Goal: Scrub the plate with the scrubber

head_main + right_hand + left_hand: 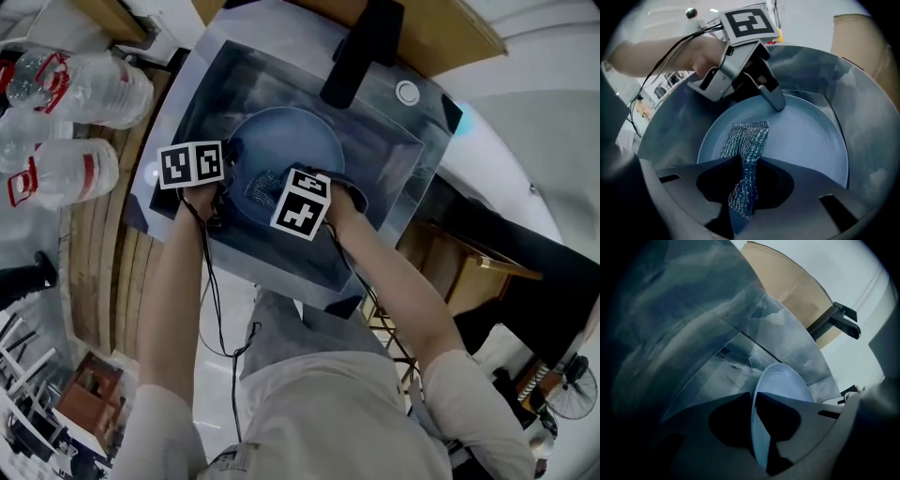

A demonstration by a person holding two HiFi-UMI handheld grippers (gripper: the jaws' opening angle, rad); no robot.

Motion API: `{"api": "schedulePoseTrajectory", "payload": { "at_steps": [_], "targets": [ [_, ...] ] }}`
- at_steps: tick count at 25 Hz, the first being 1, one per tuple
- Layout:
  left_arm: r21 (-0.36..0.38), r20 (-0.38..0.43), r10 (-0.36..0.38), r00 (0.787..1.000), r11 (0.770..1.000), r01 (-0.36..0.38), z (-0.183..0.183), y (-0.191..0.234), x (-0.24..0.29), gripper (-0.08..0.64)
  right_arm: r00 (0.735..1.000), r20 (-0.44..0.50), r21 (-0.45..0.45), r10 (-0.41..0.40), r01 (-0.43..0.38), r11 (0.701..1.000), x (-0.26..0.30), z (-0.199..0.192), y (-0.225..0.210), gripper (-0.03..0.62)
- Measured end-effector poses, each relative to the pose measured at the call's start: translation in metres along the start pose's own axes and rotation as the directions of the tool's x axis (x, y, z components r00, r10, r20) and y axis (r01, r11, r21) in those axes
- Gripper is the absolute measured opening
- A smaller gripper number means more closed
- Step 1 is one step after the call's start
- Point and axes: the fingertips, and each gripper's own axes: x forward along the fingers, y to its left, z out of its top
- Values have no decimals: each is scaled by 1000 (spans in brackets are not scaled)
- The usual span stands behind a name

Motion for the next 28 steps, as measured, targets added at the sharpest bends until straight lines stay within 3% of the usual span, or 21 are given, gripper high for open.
{"api": "schedulePoseTrajectory", "payload": {
  "at_steps": [4,11,16,24,28],
  "targets": [
    [-4,-2,-5,1000,1000,5,0,-1,0,52,999,49,53,22,-24,998,8,23,-6,104],
    [4,16,9,1000,1000,-9,2,3,0,52,991,-4,69,132,-131,989,14,28,-28,101],
    [3,21,9,1000,1000,-9,4,3,-1,52,996,-36,143,81,-75,987,11,26,-48,101],
    [-52,38,-10,999,999,12,5,5,-1,48,997,66,267,41,-57,962,4,22,-75,101],
    [-53,41,-4,999,999,6,5,5,-1,48,990,75,293,-121,94,951,-9,12,-102,103]
  ]
}}
